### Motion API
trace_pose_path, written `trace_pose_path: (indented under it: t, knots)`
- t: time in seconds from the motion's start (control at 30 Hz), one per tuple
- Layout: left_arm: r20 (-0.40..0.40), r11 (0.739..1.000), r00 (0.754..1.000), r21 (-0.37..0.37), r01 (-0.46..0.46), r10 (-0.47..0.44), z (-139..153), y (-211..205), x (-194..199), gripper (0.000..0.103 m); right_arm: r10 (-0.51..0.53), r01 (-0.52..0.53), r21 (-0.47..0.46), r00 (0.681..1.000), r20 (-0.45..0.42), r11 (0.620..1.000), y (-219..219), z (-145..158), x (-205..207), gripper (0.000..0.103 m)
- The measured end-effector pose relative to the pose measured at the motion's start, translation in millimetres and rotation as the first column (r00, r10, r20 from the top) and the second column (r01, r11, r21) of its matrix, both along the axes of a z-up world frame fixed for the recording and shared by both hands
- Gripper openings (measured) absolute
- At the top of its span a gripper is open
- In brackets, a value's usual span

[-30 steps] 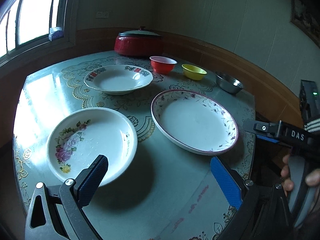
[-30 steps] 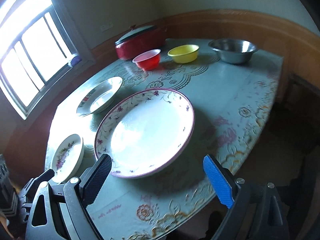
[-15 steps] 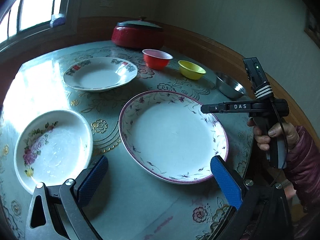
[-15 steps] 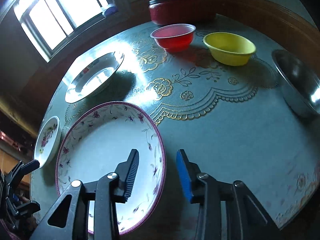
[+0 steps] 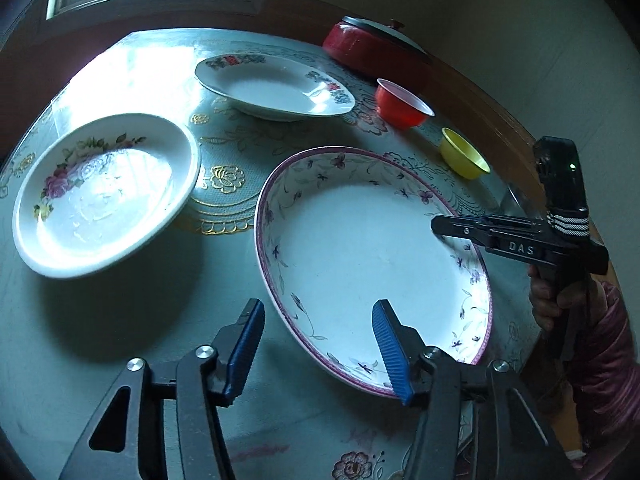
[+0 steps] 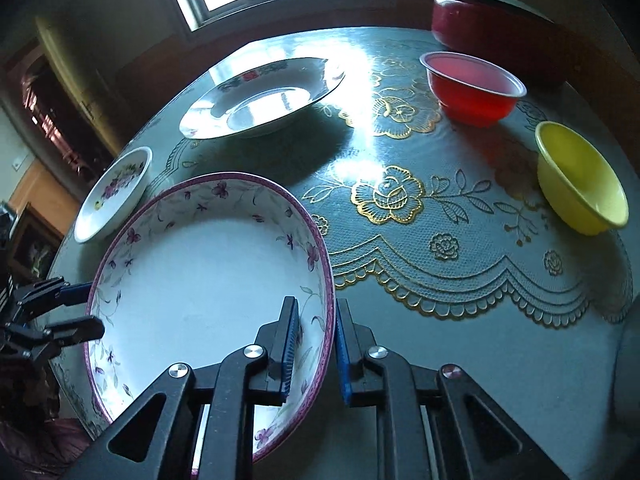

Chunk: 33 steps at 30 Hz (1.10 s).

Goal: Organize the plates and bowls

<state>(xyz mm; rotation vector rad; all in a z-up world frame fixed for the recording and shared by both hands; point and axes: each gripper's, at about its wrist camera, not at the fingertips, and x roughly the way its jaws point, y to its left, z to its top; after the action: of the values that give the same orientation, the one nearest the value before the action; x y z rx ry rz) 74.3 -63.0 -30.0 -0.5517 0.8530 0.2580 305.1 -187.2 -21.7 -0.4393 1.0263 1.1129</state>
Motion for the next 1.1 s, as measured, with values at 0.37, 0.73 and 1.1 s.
trace_pose_path:
  t: [0.37,0.73,1.1]
  knots:
    - [-0.031,0.993,0.998,0.103,0.061,-0.058,-1,-28,35,0.028,-0.038,0.039,-0.029,0.999,0.025,0.999,-36,2,22,0.016]
    - [-0.051,0.989,0.996,0.121,0.083,-0.077,0,-35,39,0.026,-0.092,0.092,0.014,0.996,0.007,0.996,-50,3,20,0.016]
    - [-0.048,0.99,0.996,0.118,0.081,-0.076,2,-37,35,0.026,-0.074,0.074,-0.045,0.997,0.018,0.996,-33,3,16,0.019]
